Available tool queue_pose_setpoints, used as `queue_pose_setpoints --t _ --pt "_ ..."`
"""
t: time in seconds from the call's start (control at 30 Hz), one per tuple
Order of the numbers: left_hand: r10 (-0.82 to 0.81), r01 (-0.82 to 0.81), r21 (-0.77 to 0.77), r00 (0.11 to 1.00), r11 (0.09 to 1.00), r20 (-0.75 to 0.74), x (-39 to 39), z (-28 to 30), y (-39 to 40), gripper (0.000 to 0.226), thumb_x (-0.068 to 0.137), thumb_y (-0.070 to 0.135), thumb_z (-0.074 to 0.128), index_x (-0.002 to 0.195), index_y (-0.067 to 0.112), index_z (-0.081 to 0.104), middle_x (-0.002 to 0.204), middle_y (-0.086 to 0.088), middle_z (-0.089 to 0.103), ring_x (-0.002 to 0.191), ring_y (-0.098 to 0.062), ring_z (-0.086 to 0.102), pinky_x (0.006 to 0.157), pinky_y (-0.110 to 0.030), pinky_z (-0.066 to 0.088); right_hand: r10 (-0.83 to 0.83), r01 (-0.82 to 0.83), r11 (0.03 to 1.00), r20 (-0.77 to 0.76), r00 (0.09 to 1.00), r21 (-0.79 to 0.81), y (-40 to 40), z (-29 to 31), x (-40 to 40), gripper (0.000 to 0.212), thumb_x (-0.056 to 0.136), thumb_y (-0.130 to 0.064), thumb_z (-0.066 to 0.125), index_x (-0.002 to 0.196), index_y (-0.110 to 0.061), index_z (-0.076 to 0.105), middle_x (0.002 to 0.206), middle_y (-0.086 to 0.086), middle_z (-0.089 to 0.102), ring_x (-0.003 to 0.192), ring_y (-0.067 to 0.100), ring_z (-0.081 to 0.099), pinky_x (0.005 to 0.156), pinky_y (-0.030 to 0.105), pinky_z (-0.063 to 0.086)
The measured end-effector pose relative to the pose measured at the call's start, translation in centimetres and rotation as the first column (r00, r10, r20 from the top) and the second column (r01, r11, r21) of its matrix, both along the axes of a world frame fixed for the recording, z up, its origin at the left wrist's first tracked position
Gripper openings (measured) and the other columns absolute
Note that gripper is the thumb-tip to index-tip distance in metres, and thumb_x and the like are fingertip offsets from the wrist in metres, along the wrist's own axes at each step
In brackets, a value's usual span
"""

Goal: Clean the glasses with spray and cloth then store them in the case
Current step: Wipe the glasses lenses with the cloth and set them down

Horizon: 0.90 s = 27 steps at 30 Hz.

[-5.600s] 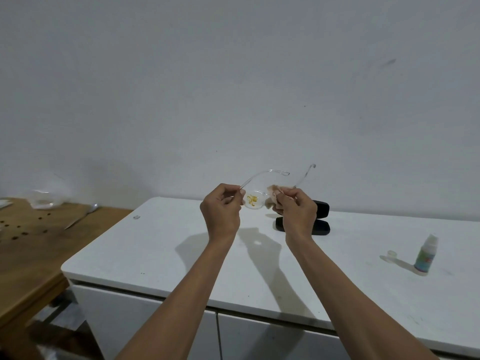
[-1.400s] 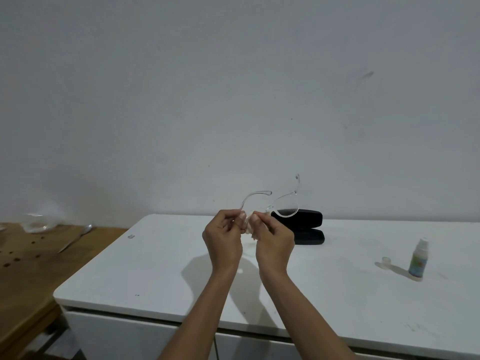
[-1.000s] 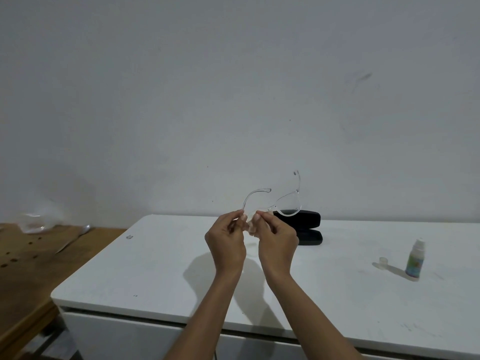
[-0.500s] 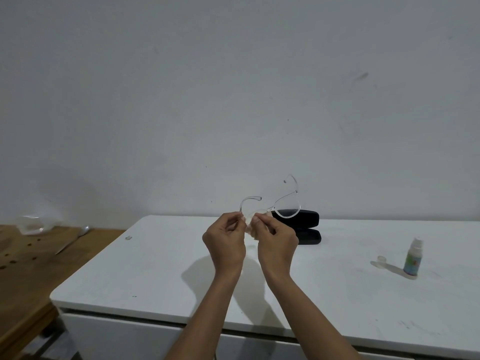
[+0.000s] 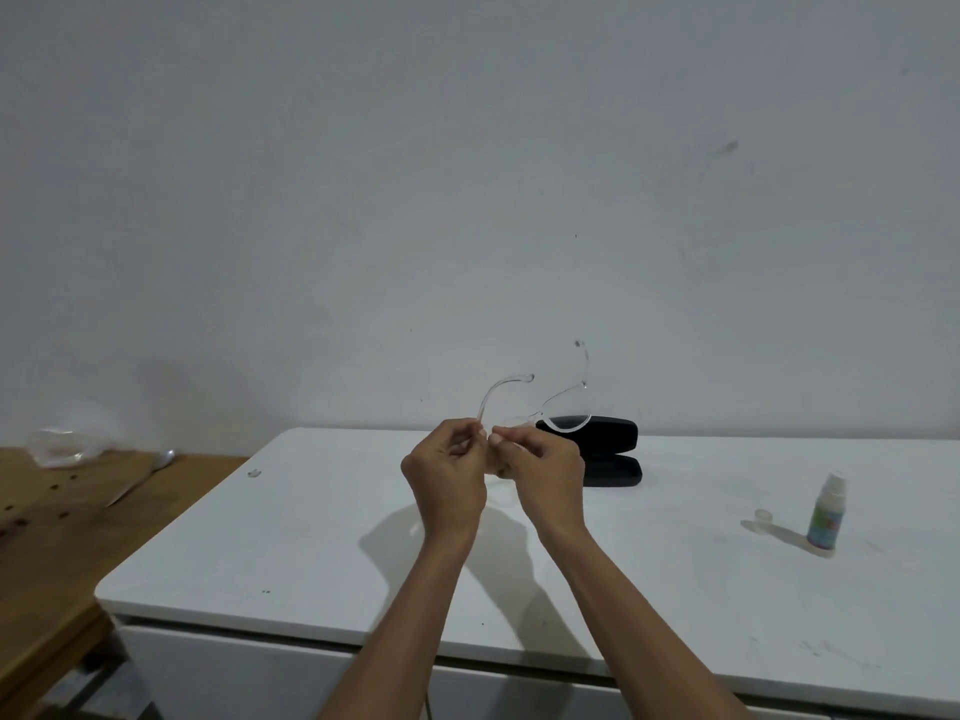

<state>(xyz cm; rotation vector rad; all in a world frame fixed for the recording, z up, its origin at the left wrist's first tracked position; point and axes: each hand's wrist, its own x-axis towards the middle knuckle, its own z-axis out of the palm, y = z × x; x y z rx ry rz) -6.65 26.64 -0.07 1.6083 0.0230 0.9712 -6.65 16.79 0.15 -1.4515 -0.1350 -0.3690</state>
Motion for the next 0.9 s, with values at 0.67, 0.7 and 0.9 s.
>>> queue_pose_setpoints --t 0.67,0.7,0.9 --pt "0.061 -0.062 0.052 0.998 0.997 0.009 -0.1 0.0 -0.5 0.009 0.078 -0.005 0.075 0.081 0.003 0.075 0.067 0.001 0.072 0.061 -0.001 0.067 0.062 -0.01 0.05 -0.32 0.341 0.925 0.141 0.937 -0.167 0.9 -0.7 0.7 0.013 0.094 -0.021 0.07 0.092 -0.019 0.083 0.071 -0.011 0.075 0.074 0.003 0.07 0.067 0.004 0.043" --pt "0.06 -0.061 0.06 0.998 0.996 0.014 -0.1 0.0 -0.6 0.009 0.078 -0.005 0.075 0.082 0.003 0.075 0.067 0.002 0.071 0.061 -0.001 0.067 0.062 -0.01 0.05 -0.327 0.339 0.935 0.118 0.938 -0.103 1.1 -0.5 0.7 0.012 0.094 -0.017 0.071 0.095 -0.018 0.083 0.073 -0.011 0.077 0.076 0.001 0.07 0.068 0.003 0.044" --pt "0.007 -0.009 0.075 0.999 0.997 0.037 -0.4 0.5 -1.4 0.006 0.081 -0.003 0.076 0.081 0.003 0.074 0.066 0.008 0.071 0.064 -0.003 0.07 0.063 -0.013 0.054 -0.253 0.256 0.941 -0.044 0.967 0.221 1.6 0.3 0.7 0.03 0.09 -0.009 0.075 0.074 -0.035 0.075 0.069 -0.018 0.076 0.071 0.002 0.072 0.072 0.015 0.057"
